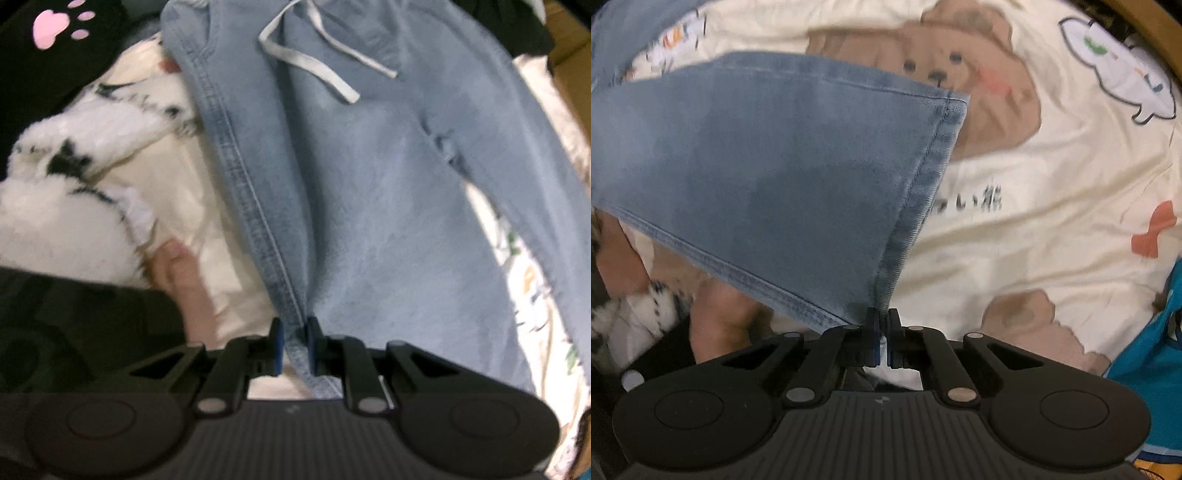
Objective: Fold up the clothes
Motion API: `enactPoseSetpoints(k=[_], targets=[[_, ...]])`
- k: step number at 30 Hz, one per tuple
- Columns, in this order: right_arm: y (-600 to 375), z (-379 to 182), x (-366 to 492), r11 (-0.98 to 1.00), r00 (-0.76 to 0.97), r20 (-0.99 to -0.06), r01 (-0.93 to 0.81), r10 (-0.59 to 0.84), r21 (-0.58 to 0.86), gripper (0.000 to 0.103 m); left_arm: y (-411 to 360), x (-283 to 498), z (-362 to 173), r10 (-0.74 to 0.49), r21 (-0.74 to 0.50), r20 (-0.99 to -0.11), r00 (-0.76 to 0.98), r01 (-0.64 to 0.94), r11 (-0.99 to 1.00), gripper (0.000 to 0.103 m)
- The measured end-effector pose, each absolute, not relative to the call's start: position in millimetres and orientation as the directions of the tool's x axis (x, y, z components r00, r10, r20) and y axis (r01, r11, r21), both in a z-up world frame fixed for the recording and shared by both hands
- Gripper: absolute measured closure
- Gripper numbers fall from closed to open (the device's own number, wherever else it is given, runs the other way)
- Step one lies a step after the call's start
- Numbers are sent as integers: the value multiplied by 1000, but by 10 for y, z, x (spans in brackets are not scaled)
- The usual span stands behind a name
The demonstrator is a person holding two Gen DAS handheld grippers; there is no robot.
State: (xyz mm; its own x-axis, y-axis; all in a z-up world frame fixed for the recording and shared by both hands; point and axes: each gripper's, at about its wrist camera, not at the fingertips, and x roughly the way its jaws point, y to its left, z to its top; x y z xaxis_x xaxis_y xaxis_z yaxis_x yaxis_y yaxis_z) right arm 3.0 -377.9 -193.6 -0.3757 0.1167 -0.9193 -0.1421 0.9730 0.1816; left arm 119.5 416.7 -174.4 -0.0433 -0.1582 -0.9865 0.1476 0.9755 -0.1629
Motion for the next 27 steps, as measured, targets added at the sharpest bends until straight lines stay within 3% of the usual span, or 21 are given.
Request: enactPoseSetpoints(k=[5,9,15,16,20,21,23,24,27], targets=[[-3850,-2124,-178,974,-442,-896,-183,40,133,103,4164,1159,-1853,-83,-96,-994,-68,219,971,87],[-3974,-2057,-165,982,-415,-907,-130,69,135,103,4046,1215,-1745,-75,-93,-994,-78,263,960,81],[-4130,-1660,194,977,-276,-940,-12,203,214,103,3820,1573,-1100,-193,-193,-981,-30,286,938,83],[-4149,-1575,260,972,-251,-941,5,229,235,99,3773,1627,-969,-222,-219,-975,-24,287,933,83],[-4217,-1120,485,943,-161,-930,46,332,328,97,3636,2010,-184,-308,-281,-950,40,315,907,79],[-4245,-995,539,937,-140,-926,49,350,346,95,3618,2110,19,-331,-297,-942,55,320,900,76],[-4323,-751,637,926,-109,-920,45,377,374,70,3583,2301,416,-340,-296,-939,58,369,881,66],[-4385,-621,678,921,-100,-915,33,390,389,65,3583,2393,619,-325,-267,-942,80,404,875,63],[-4577,-238,770,905,-70,-903,5,424,424,63,3630,2683,1219,-293,-192,-944,153,468,863,61]])
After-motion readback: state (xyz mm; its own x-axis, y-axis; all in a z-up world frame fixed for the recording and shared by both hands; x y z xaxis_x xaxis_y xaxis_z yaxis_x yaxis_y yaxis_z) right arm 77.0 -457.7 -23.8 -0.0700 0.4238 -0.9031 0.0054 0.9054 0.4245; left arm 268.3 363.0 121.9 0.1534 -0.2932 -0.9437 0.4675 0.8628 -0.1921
